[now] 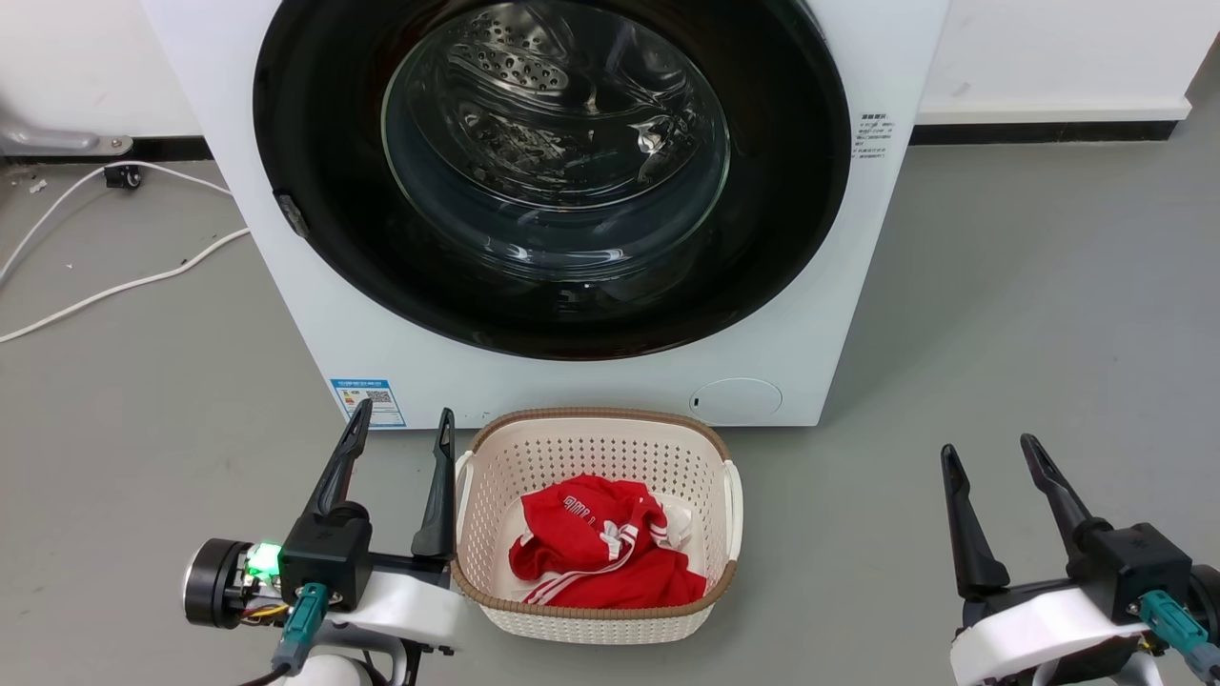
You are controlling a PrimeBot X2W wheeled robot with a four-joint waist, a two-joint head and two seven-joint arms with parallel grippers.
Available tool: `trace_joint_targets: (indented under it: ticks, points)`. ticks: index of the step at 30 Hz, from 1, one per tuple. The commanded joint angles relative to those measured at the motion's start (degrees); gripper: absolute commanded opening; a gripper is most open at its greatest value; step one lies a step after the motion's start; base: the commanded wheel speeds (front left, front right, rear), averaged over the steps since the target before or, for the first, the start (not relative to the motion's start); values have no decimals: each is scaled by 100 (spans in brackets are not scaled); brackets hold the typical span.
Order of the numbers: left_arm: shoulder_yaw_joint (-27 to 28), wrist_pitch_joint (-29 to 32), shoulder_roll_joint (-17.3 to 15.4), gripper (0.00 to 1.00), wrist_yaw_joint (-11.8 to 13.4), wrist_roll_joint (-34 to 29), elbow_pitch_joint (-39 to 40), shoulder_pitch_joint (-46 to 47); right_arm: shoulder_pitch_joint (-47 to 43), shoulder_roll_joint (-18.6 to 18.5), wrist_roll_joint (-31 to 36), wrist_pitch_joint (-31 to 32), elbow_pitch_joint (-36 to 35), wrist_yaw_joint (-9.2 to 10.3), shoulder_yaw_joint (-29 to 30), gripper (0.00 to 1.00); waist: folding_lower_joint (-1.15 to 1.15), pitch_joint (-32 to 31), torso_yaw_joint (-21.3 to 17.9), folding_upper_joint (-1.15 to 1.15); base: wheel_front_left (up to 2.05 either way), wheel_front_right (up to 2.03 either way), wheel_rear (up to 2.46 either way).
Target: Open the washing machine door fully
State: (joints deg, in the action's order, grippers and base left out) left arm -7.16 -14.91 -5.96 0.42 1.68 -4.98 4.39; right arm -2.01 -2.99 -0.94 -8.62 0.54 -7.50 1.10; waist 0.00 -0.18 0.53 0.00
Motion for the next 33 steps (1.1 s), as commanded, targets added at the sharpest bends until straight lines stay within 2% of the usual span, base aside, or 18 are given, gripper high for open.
trace_joint_targets:
  ticks: [1, 16, 17, 18, 19, 25, 30, 33]
  points:
    - [7, -42, 5, 100, -23, 2, 6, 23, -19, 22, 17, -33, -8, 2, -9, 100, 0, -1, -3, 0, 0, 0, 0]
    - [119, -36, 88, 100, -133, 104, -84, 3, 41, 21, -118, -78, 97, 2, -43, 100, 0, -2, -16, 0, 0, 0, 0]
    - [124, -36, 92, 100, -139, 100, -86, 0, 41, 21, -151, -78, 109, 2, -59, 47, 0, -1, -14, 0, 0, 0, 0]
    - [128, -36, 97, 100, -140, 96, -90, 0, 45, 21, -181, -106, 104, 2, -62, 13, 0, 1, -11, 0, 0, 0, 0]
    - [130, -36, 103, 100, -144, 94, -91, 2, 51, 20, -186, -116, 98, 2, -59, 0, 0, 3, -8, 0, 0, 0, 0]
    - [167, -36, 126, 100, -170, 74, -97, 7, 77, 20, -501, -224, 101, 2, -43, 0, 0, 14, -6, 0, 0, 0, 0]
    - [208, -36, 150, 100, -177, 80, -78, 0, 184, 20, -2903, -489, 236, 2, -30, 0, 0, 22, -17, 0, 0, 0, 0]
    - [244, -36, 157, 100, -170, 84, -68, -12, 272, 18, -4765, -568, 319, 2, -70, 0, 0, 31, -35, 0, 0, 0, 0]
